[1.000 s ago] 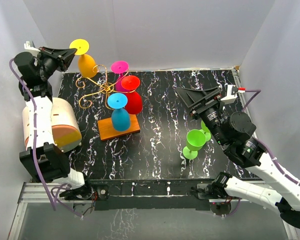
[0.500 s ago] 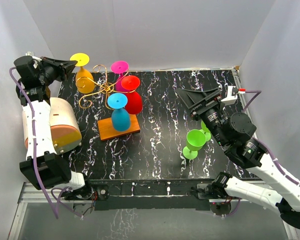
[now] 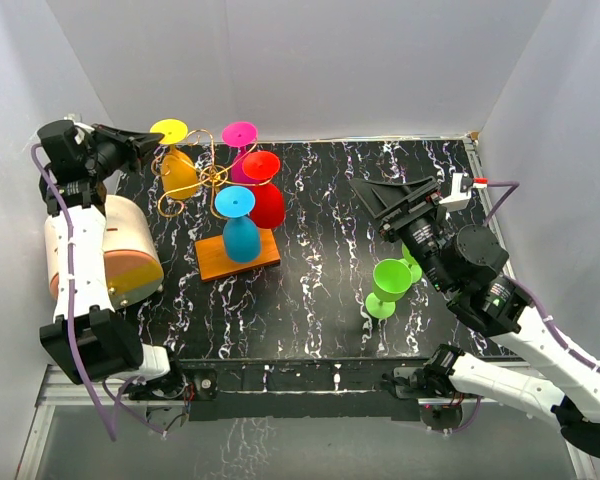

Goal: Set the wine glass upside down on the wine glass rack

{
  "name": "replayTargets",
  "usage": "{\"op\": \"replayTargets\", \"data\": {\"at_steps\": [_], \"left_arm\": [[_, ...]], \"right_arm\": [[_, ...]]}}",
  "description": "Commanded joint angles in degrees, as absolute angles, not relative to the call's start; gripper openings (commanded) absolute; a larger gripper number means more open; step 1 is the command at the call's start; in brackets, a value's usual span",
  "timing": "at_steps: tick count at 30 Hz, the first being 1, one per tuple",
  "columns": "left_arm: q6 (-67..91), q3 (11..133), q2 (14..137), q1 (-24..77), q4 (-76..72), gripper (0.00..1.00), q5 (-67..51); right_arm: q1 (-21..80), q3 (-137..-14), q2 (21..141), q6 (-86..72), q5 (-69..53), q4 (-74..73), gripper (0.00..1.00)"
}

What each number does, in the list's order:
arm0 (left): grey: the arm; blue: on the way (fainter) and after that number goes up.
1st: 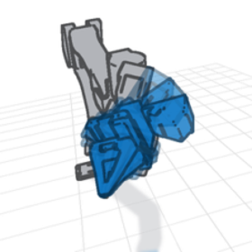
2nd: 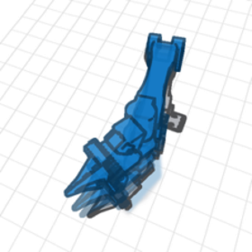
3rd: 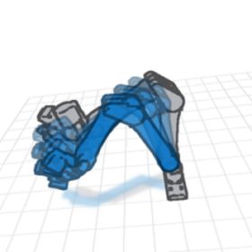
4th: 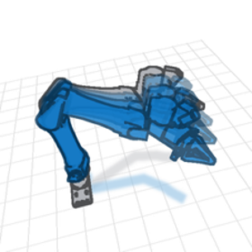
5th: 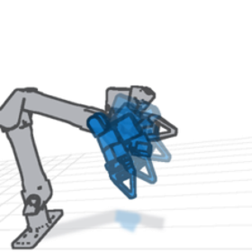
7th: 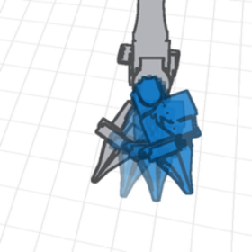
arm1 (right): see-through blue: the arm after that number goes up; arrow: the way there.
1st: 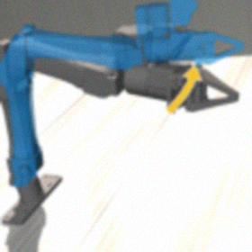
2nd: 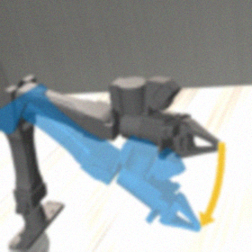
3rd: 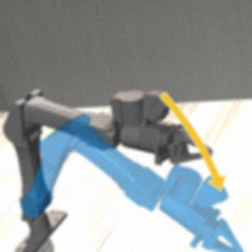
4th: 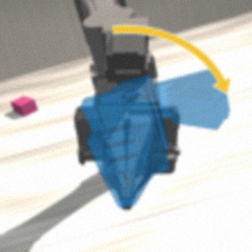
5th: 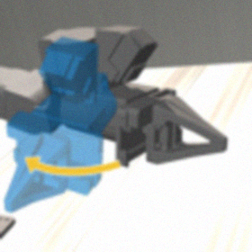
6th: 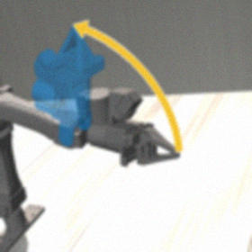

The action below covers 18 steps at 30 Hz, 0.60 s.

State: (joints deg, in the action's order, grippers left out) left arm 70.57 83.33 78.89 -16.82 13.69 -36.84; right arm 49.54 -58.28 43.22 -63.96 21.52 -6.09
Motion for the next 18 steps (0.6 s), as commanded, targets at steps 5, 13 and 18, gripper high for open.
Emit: {"op": "replayTargets", "data": {"at_steps": [5, 13, 18], "left_arm": [[70.97, 83.93, 76.79, -13.32, 12.95, 0.00, -39.98], [70.87, 85.34, 78.13, -9.38, 13.15, 0.00, -38.95], [70.97, 85.37, 78.75, -7.90, 12.28, 0.00, -39.01]], "right_arm": [[49.75, -58.18, 42.96, -64.46, 22.67, -4.39, 0.79], [49.75, -57.54, 43.08, -64.52, 23.50, -4.66, 0.79], [49.74, -57.12, 43.07, -64.77, 23.89, -4.66, 0.78]]}}
